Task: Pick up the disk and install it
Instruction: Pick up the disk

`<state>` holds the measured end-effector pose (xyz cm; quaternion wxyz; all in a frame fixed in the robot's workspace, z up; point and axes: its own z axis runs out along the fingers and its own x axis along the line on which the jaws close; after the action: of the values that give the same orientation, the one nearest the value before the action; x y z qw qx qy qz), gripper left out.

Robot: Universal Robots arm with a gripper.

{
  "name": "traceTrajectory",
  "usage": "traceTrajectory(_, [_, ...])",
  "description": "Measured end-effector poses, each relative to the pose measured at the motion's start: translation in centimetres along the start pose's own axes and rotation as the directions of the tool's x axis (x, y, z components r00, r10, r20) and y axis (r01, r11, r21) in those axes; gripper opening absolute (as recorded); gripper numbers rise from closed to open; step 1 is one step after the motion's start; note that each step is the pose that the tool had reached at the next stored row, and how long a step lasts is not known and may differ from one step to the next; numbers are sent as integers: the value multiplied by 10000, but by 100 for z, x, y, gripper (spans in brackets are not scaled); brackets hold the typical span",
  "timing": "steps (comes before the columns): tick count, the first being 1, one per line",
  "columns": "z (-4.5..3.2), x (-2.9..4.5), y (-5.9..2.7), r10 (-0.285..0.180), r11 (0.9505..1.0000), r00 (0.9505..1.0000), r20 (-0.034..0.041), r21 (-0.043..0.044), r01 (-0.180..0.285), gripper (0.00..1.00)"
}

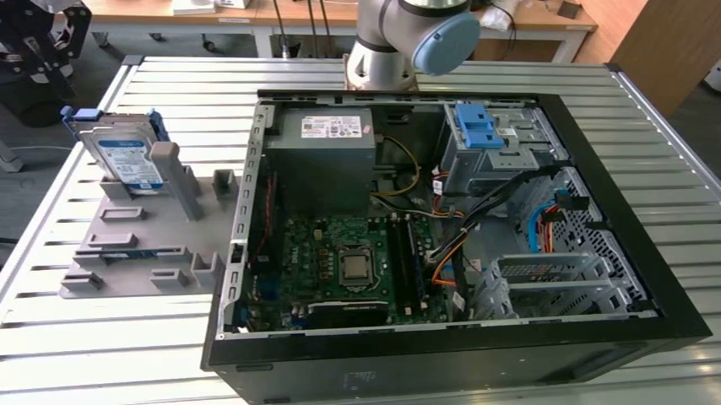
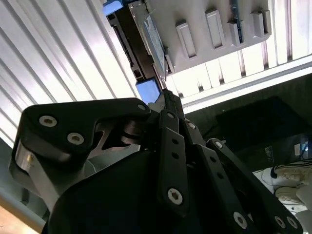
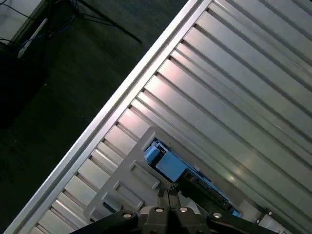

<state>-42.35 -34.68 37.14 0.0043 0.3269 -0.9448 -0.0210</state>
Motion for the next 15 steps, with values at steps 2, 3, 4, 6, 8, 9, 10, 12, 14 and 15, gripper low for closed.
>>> traceTrajectory(2, [2, 0, 0, -364, 9993, 9993, -15, -2, 364, 11])
traceTrajectory(3, [3, 0, 0, -543, 9985, 9985, -24, -3, 543, 11])
traceTrajectory(4, [3, 0, 0, -723, 9974, 9974, -31, -5, 723, 11])
traceTrajectory(6, [5, 0, 0, -1091, 9940, 9940, -47, -8, 1091, 11])
traceTrajectory(8, [6, 0, 0, -1453, 9894, 9894, -62, -12, 1453, 11])
traceTrajectory(9, [7, 0, 0, -1631, 9866, 9866, -69, -15, 1631, 11])
traceTrajectory(10, [8, 0, -1, -1808, 9835, 9835, -76, -17, 1808, 11])
traceTrajectory(12, [9, 0, 0, -2161, 9764, 9763, -90, -22, 2160, 11])
traceTrajectory(14, [11, 0, -1, -2510, 9680, 9679, -105, -27, 2510, 11])
traceTrajectory(15, [12, 0, -1, -2683, 9633, 9633, -112, -30, 2683, 11])
